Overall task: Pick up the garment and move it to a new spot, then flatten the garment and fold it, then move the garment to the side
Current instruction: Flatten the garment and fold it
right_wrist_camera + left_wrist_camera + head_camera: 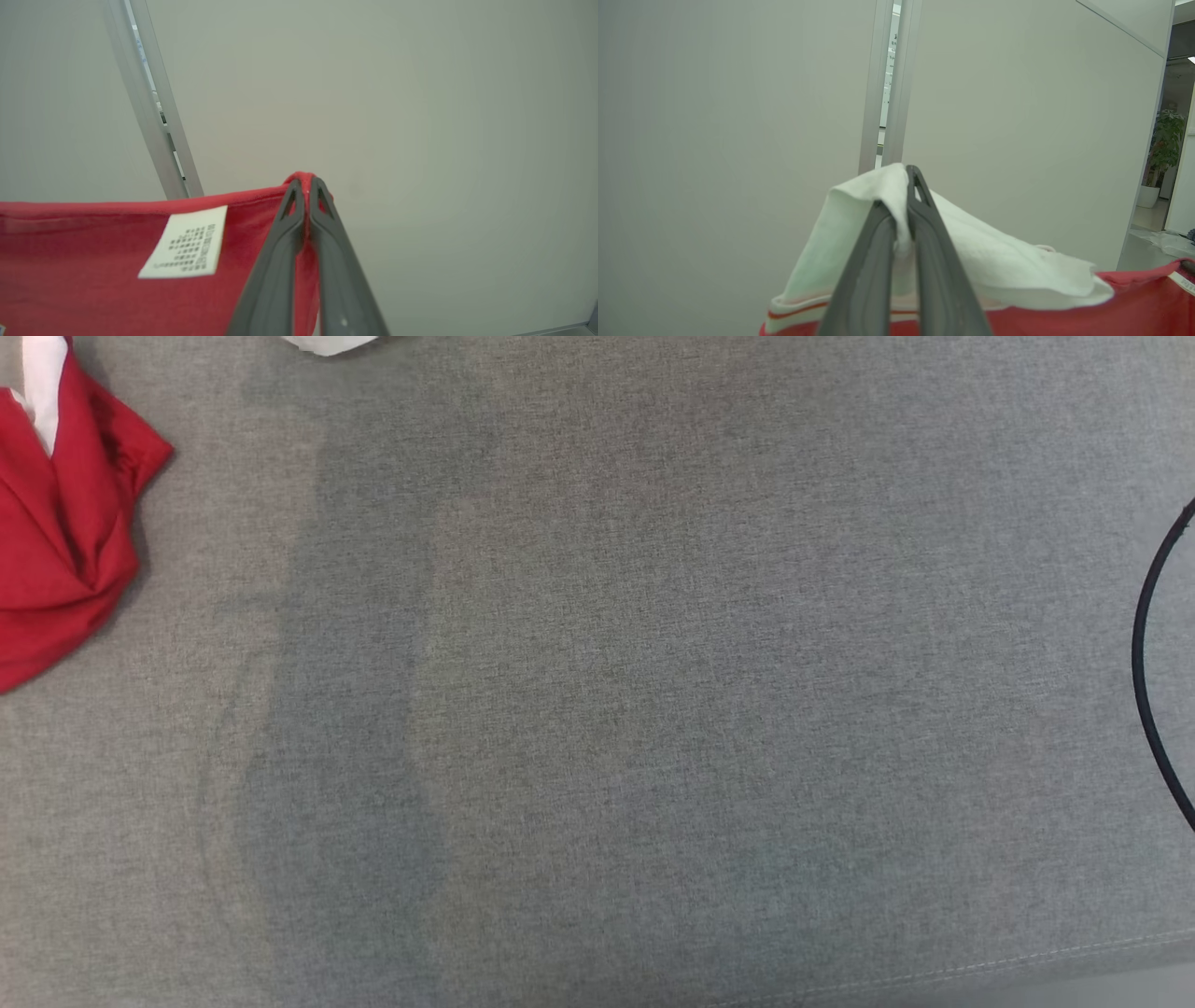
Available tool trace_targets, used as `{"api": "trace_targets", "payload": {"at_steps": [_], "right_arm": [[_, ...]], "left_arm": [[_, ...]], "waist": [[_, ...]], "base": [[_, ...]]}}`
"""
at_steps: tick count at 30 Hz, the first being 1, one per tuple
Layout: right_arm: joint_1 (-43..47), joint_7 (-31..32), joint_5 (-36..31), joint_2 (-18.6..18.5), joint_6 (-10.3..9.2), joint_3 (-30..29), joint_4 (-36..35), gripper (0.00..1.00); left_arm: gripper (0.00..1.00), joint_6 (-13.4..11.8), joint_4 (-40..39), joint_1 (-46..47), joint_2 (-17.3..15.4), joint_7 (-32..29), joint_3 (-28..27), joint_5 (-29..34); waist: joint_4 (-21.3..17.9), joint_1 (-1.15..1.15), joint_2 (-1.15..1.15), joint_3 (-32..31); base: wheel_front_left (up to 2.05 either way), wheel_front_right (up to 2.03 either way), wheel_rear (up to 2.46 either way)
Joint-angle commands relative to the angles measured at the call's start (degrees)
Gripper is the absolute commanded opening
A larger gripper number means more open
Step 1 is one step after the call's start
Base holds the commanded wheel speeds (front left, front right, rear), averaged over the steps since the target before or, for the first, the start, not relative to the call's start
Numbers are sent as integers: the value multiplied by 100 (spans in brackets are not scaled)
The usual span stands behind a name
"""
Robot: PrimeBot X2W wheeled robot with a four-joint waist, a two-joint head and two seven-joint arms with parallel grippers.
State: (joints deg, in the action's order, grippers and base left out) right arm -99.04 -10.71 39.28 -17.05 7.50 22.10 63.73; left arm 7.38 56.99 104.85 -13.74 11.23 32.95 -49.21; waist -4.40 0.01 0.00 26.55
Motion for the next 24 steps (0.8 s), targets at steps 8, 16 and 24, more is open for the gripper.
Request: {"api": "trace_targets", "payload": {"at_steps": [8,16,24], "right_arm": [[-104,-146,156,-114,-3,279,204,0],[215,-298,383,-159,-3,508,98,0],[1454,-397,954,-346,-3,927,-707,0]], "left_arm": [[0,17,119,181,-38,116,322,-270],[0,17,13,-161,-44,274,586,-460],[0,17,-529,-1437,-259,388,769,-735]], "waist": [[-12,-1,0,-5],[2,-1,0,-103],[-14,-1,0,-383]], "base": [[0,0,0],[0,0,0],[0,0,0]]}}
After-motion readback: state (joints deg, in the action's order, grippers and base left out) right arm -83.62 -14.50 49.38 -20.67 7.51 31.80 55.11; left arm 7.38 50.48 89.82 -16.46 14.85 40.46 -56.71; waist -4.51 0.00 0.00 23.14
